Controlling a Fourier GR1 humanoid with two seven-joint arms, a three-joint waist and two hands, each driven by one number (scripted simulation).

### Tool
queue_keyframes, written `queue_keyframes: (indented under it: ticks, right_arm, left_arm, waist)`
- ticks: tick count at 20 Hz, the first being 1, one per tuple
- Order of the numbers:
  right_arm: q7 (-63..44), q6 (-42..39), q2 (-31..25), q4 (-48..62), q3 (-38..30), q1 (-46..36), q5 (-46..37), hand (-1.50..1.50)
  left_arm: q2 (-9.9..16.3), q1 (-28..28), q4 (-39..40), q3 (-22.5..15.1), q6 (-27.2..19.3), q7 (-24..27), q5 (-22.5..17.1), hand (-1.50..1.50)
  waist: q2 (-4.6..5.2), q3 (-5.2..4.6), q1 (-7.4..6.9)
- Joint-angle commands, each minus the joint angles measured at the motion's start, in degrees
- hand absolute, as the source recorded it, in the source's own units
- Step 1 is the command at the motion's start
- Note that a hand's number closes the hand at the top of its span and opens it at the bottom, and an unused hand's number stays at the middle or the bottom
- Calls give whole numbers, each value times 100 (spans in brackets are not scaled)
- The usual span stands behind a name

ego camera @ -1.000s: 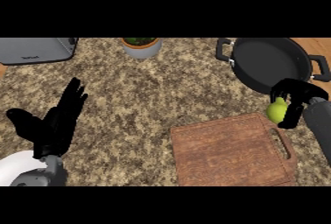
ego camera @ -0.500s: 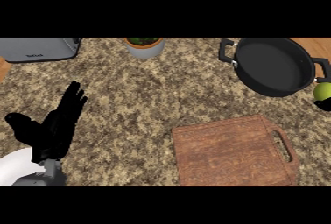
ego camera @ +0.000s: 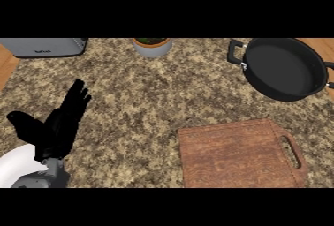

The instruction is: Pick the pear from the cutting board and place it in the pot

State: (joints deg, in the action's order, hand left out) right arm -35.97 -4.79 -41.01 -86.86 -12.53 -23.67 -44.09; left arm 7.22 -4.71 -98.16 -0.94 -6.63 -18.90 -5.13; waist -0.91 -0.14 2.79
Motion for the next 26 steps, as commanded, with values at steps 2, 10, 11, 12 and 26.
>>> queue_keyframes:
  ticks: [2,10,11,12,26]
  right_arm:
    - [-591,-437,-145,-1435,-128,-361,185,150]
    - [-557,-540,-124,274,-115,-1652,108,150]
    - [-655,-489,56,277,-130,-1609,151,150]
    - [-512,-607,-149,595,-260,-1872,232,150]
    - [1095,534,143,4363,89,-2960,-514,150]
  left_arm:
    - [-121,-173,238,-169,-47,194,219,0]
    - [-129,-533,312,-133,124,-32,130,0]
    - [-55,-347,76,-49,174,-128,34,0]
    - [-47,-326,142,-24,258,-30,-18,0]
    - [-273,-403,345,-107,172,170,139,0]
  waist:
    - [51,3,-161]
    - [110,12,-345]
    - [102,12,-347]
    - [103,12,-349]
    - [153,16,-444]
